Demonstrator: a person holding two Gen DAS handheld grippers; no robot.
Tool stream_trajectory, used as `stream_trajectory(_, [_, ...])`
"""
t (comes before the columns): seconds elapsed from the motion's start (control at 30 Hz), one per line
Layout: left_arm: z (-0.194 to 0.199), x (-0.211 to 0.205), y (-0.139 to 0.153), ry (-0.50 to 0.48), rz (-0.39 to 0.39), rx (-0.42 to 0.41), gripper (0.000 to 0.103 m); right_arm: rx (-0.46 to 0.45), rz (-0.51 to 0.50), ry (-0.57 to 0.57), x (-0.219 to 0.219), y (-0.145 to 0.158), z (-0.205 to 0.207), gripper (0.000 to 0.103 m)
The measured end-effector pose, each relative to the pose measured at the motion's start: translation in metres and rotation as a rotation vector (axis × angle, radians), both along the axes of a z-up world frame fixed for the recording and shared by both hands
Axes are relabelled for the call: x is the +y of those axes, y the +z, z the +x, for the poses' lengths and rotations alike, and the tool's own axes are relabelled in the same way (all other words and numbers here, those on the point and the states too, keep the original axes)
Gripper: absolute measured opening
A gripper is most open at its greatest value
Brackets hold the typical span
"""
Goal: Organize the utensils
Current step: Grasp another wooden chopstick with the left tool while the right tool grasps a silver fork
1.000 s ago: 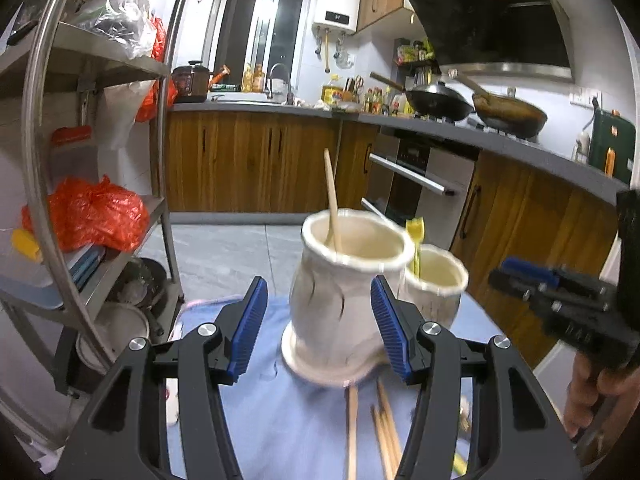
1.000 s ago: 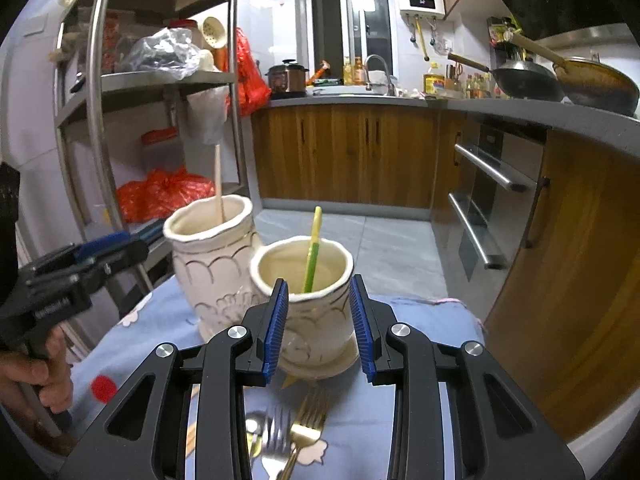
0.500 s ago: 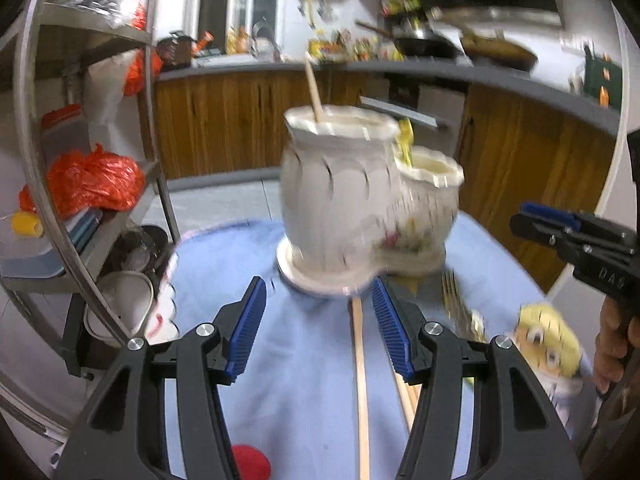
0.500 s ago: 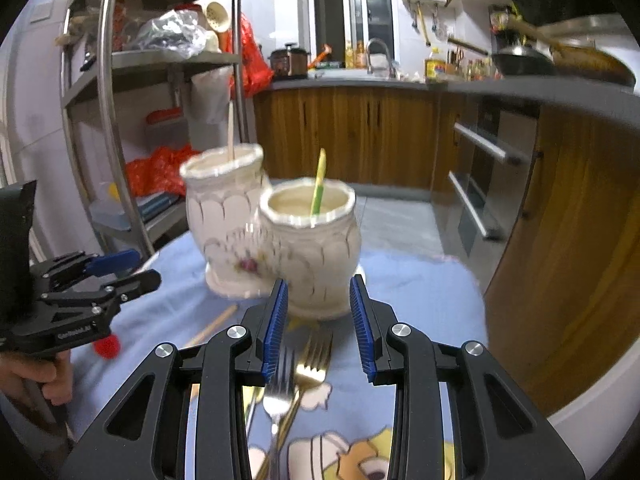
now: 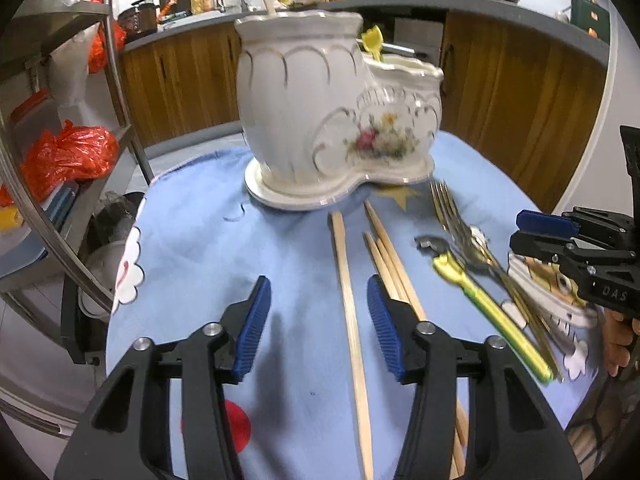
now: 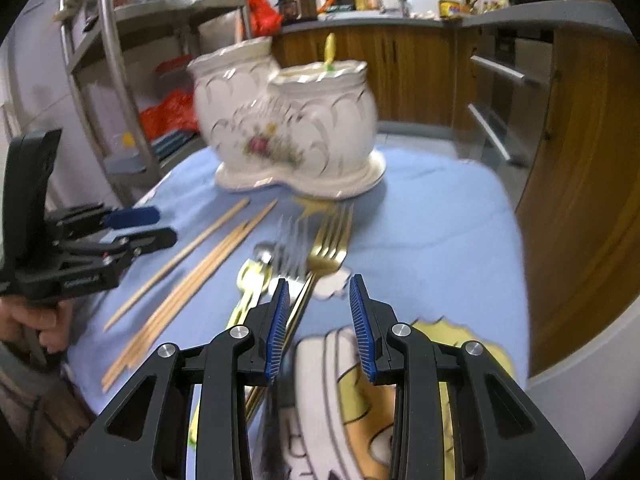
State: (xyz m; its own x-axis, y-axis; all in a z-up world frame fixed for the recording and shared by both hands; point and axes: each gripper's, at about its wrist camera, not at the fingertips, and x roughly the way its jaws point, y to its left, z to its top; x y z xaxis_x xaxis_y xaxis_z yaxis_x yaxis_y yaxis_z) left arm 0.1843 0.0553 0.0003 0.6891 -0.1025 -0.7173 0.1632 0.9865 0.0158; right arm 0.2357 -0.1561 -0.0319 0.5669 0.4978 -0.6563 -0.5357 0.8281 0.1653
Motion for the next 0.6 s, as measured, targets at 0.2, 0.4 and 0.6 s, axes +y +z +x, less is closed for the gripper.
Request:
stream_trajectory(0.2, [0.001,-0.001,-0.013,-0.005,0.006,0.055,0.038,0.055,0.005,0.048,0.003,-0.011,-0.005,0.026])
stream_trajectory(0.4, [0.002,-0.006,-0.014,-0.015,0.014,0.062,0.036,0.074,0.025,0.071,0.003,-0.009,-0.005,0.018])
stream_trajectory(0.6, [0.006,-0.01,-0.017,-0.012,0.041,0.069,0.033,0.071,-0.007,0.101,0.009,-0.011,-0.01,0.011])
